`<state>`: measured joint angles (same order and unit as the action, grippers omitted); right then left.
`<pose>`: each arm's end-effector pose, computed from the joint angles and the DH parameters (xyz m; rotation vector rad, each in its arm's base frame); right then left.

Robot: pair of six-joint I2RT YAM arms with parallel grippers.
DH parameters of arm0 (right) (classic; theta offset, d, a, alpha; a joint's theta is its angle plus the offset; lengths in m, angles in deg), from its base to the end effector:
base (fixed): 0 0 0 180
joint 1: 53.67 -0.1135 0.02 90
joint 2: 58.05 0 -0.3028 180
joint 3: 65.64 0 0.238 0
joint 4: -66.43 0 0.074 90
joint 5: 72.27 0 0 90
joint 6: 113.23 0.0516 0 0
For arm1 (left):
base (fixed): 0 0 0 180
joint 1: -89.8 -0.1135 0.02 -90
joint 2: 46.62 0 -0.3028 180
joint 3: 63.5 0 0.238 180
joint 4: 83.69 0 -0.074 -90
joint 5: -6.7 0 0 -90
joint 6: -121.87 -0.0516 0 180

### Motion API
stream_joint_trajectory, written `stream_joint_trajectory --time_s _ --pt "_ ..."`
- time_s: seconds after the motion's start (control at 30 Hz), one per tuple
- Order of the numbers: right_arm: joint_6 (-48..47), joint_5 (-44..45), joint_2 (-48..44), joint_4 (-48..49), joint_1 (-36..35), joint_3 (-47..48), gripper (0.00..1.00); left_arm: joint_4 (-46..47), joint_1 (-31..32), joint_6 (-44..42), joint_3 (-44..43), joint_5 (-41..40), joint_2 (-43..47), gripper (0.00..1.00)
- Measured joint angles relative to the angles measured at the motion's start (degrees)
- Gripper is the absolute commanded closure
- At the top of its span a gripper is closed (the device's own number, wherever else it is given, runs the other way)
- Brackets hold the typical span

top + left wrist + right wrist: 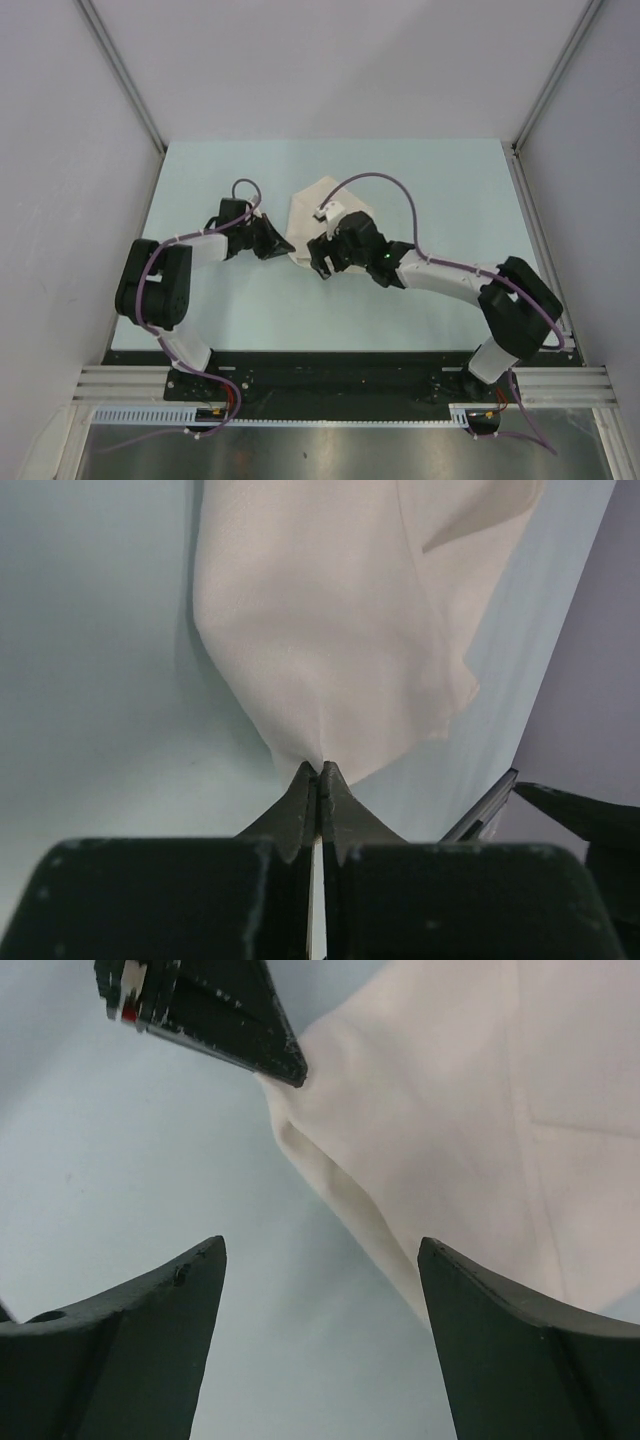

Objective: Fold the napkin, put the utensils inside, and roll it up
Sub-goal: Roll the napkin with the utensil

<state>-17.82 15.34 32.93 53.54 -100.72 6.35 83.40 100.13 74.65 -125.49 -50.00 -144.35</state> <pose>0.2416 0.2627 0.2725 -0.7995 2.0314 0.5770 0.3208 -0.0873 0.1866 -0.4326 2.5082 -1.1033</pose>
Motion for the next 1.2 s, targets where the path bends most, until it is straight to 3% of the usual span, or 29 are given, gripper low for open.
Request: stream_joint_trajectory --time_s 0.4,0.73,1.0,1.2 --pt "-18.7 20.1 17.1 10.6 -13.9 3.2 0.07 -5.5 -1.9 -2.9 -1.6 3.6 -2.7 1.0" --pt "-26.8 28.0 25.0 16.7 -15.1 8.2 0.09 -5.4 -2.8 -3.0 -1.6 5.6 -3.3 1.0" --pt "-28.9 31.5 29.3 18.5 -15.1 12.6 0.19 -5.2 -3.2 -3.0 -1.6 6.4 -3.5 1.0" --pt "-28.4 34.2 28.7 20.4 -14.2 10.1 0.28 -5.2 -4.2 -3.0 -1.6 7.1 -3.5 1.0"
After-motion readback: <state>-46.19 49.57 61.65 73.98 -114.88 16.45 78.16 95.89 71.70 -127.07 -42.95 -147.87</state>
